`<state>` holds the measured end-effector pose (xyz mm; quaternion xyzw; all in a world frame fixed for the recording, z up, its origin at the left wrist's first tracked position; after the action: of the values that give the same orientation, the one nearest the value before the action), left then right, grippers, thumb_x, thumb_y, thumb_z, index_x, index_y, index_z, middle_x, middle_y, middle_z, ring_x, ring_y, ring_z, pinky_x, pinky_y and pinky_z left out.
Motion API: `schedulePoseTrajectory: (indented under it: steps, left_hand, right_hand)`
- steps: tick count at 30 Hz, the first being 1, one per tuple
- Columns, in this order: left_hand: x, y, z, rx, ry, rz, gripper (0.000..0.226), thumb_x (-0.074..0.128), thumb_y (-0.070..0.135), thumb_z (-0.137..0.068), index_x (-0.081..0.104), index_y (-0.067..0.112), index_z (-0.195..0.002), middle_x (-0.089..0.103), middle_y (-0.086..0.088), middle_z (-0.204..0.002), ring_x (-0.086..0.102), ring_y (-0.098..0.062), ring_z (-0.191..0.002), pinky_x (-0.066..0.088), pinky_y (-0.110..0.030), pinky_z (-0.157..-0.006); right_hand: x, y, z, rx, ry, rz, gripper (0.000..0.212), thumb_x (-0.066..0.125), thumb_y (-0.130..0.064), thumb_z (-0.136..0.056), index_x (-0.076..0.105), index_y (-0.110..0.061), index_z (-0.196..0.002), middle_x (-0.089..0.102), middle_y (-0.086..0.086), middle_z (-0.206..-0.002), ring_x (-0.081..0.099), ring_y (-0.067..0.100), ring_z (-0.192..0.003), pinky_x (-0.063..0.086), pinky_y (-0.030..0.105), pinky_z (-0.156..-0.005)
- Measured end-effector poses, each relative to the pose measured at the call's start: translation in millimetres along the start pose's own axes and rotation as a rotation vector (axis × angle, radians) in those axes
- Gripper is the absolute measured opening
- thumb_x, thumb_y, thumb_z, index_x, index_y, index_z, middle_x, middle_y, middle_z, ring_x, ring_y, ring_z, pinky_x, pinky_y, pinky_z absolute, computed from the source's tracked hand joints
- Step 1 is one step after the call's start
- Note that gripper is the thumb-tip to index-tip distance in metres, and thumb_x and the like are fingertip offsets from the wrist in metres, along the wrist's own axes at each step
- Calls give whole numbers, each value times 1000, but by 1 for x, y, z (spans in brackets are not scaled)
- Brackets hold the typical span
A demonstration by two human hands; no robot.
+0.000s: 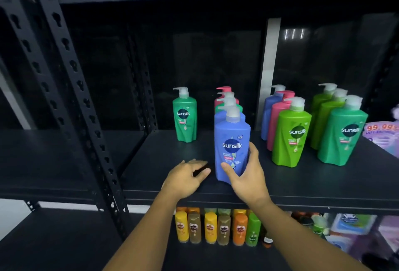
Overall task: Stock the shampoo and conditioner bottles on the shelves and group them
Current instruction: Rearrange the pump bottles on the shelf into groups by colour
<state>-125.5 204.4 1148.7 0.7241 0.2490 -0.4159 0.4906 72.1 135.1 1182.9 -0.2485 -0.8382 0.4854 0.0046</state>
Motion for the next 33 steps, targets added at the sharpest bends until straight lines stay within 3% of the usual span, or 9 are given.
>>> schedulePoseTrajectory:
  steps: [5,8,13,16,19,22,26,33]
  left_hand:
    - [2,-6,-6,-11,-3,-61,49,48,56,-103,54,36,-147,43,16,-158,27,-3,-151,11,-28,-127]
    - [3,-5,-6,-5,-2,-78,49,47,56,-102,54,35,-147,42,16,-159,27,-3,-151,12,-29,-127]
    - [2,-4,-3,-9,14,-84,48,49,54,-103,55,34,-146,44,16,-158,28,-3,-151,13,-28,-127]
    - [2,-3,-3,-7,21,-80,48,49,54,-103,56,34,-145,45,16,-157,29,-2,-150,13,-28,-126]
    - [2,-1,-2,-7,22,-83,48,49,54,-102,56,34,-145,45,16,-157,29,-3,-151,14,-29,-127]
    - [1,-1,-1,-15,25,-86,48,49,55,-102,56,35,-145,45,16,-157,29,-5,-151,16,-31,-127]
    - [0,-2,-2,-18,28,-75,48,50,54,-102,56,34,-145,46,16,-157,30,-4,-150,15,-28,-126]
    - [-1,-5,-3,-37,35,-39,49,52,55,-100,57,35,-144,46,19,-155,29,-5,-151,16,-30,-127]
  right_hand:
    - [-27,9,-3,87,35,39,74,79,-32,-87,32,-40,-143,57,-19,-130,58,-5,-113,46,23,-94]
    - [-38,15,-8,125,-38,161,72,74,-44,-88,32,-35,-146,60,-19,-128,61,7,-112,50,29,-90]
    - [-47,20,-7,95,5,416,56,61,-49,-96,42,-23,-142,67,-5,-126,65,30,-106,45,34,-71]
    - [-57,32,-4,175,67,462,50,61,-39,-98,46,-15,-139,65,6,-129,62,35,-112,45,37,-76]
    - [-64,30,7,166,175,504,45,67,-36,-94,53,-12,-130,60,8,-120,58,33,-111,49,44,-88]
    - [-50,18,18,100,200,490,51,71,-46,-90,54,-14,-125,58,0,-117,54,22,-111,49,44,-92]
    - [-42,21,15,169,247,378,60,79,-49,-82,49,-16,-121,54,-1,-114,55,21,-105,52,46,-87]
    - [-53,32,-2,227,248,334,45,81,-35,-84,43,-21,-105,52,-1,-95,56,26,-89,47,39,-73]
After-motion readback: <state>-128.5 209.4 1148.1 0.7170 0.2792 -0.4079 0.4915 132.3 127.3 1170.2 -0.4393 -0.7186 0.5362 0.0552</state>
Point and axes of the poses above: each hand's wrist, its own z-axis away from the middle knuckle, its own x-axis out of the palm, y = z × x, the point moved 8 cm from there along -z, towards the middle knuckle
